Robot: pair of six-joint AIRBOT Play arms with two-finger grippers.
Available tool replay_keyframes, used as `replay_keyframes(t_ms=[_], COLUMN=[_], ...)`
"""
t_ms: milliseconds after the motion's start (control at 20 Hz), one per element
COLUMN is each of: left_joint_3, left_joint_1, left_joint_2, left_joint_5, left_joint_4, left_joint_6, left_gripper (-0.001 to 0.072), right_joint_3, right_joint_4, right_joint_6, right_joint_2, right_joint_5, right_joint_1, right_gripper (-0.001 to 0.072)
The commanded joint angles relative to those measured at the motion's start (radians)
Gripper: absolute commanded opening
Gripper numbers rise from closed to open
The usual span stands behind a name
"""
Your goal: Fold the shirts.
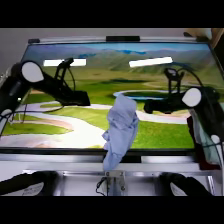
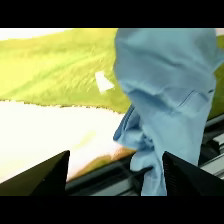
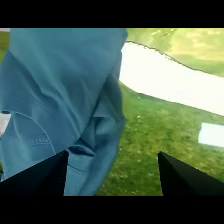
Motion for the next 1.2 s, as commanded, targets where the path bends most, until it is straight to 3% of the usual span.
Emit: replay_keyframes(t_ms=[0, 150, 300, 400, 500, 550, 800, 950, 1000, 1050, 1100, 1150], left_joint_3=[-0.306, -0.549, -0.634, -0.635, -0.634, -0.634, -0.631, -0.631, -0.631, -0.631, -0.63, -0.623], left_joint_1=[-0.009, -0.152, -0.307, -0.378, -0.43, -0.449, -0.492, -0.492, -0.492, -0.492, -0.491, -0.482], left_joint_2=[0.126, 0.154, 0.112, 0.066, 0.015, -0.011, -0.071, -0.074, -0.074, -0.074, -0.074, -0.074], left_joint_5=[0.018, 0.232, 0.426, 0.5, 0.568, 0.589, 0.648, 0.665, 0.682, 0.7, 0.712, 0.701], left_joint_4=[-0.087, -0.246, -0.317, -0.325, -0.372, -0.406, -0.434, -0.436, -0.436, -0.436, -0.436, -0.434], left_joint_6=[-0.018, -0.024, -0.093, -0.139, -0.145, -0.145, -0.142, -0.142, -0.142, -0.142, -0.137, -0.084], left_gripper=[0.0712, 0.0707, 0.0707, 0.0707, 0.0707, 0.0707, 0.0694, 0.0363, 0.0267, 0.0195, 0.0076, 0.0037], right_joint_3=[-0.004, -0.004, -0.004, -0.003, -0.003, -0.003, -0.003, -0.003, -0.003, -0.003, -0.003, -0.003], right_joint_4=[0.22, 0.267, 0.278, 0.284, 0.294, 0.313, 0.323, 0.338, 0.35, 0.364, 0.378, 0.393], right_joint_6=[-0.15, -0.181, -0.182, -0.183, -0.179, -0.179, -0.18, -0.18, -0.182, -0.185, -0.198, -0.22], right_joint_2=[-0.21, -0.329, -0.364, -0.364, -0.367, -0.374, -0.422, -0.439, -0.442, -0.443, -0.443, -0.441], right_joint_5=[-0.05, -0.138, -0.295, -0.385, -0.445, -0.456, -0.397, -0.38, -0.382, -0.385, -0.394, -0.401], right_joint_1=[0.0, 0.0, 0.0, 0.0, 0.001, 0.001, 0.0, 0.001, 0.001, 0.001, 0.001, 0.001], right_gripper=[0.0672, 0.0672, 0.0671, 0.0669, 0.06, 0.06, 0.0603, 0.0602, 0.0558, 0.0391, 0.0207, 0.0065])
